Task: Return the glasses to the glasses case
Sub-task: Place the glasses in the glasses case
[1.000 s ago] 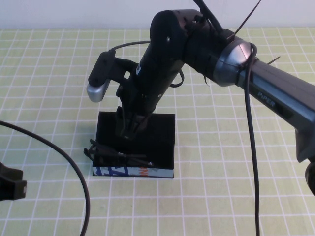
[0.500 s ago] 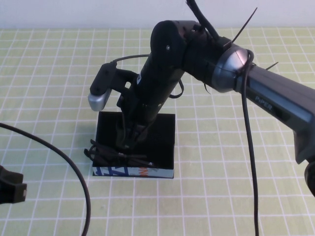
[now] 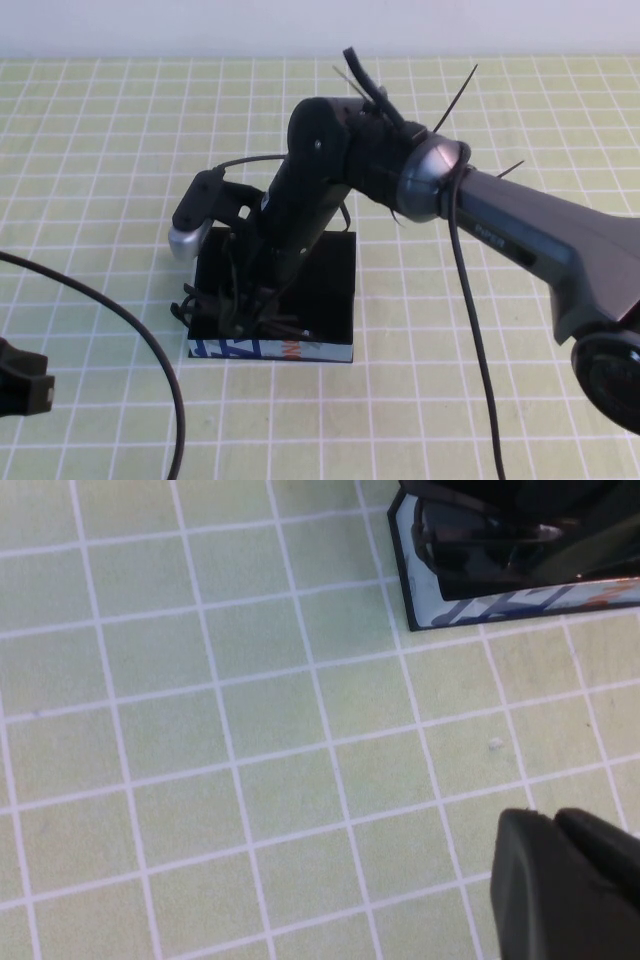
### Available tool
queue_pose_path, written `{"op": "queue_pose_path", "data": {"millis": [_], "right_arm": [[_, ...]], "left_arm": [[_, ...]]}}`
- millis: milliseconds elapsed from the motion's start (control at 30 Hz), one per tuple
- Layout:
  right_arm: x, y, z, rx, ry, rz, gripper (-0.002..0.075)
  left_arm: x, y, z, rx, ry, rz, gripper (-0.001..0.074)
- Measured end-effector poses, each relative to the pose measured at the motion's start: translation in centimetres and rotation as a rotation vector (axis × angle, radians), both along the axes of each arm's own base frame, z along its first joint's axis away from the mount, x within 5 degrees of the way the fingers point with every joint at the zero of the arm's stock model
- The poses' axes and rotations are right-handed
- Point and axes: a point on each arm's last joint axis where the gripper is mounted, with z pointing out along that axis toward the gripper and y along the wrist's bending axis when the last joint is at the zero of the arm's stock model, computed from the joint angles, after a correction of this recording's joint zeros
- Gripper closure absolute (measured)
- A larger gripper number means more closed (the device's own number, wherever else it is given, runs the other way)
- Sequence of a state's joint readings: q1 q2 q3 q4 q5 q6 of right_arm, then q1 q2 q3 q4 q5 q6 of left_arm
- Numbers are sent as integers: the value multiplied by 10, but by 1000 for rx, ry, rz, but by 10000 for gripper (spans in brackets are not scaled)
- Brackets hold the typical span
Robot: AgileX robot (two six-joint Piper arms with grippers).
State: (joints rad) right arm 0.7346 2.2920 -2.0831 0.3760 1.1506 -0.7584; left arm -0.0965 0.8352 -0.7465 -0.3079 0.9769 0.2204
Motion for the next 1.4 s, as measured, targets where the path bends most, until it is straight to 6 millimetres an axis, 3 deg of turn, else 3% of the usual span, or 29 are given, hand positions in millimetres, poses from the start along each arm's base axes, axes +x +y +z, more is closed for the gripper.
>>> {"op": "queue_pose_path", "data": {"millis": [167,233,367,500,767,1033,1200,1400], "right_arm": [[1,3,-4,9,-18,-4,459],[2,3,-5,5,-20,-2,503],[2,3,-10,-13,-17,3,664],[2,1,-11,-34,-22,12,704],[3,-7,-15,-136,-51,45,706],[2,-7,-13,-130,-42,46,701],[0,-9,0,-112,-59,44,610],[-6,-14,33,-64,-108,40,481]], "left_arm": [[0,0,0,0,2,-1,738],[0,0,0,0,4,-1,738],[0,0,0,1,2,-3,738],[0,0,0,3,1,-4,738],[0,0,0,3,1,-4,738],[-1,0,0,3,5,-5,738],[-1,0,0,15,-2,-24,738],[-1,-1,0,57,-33,-106,738]]}}
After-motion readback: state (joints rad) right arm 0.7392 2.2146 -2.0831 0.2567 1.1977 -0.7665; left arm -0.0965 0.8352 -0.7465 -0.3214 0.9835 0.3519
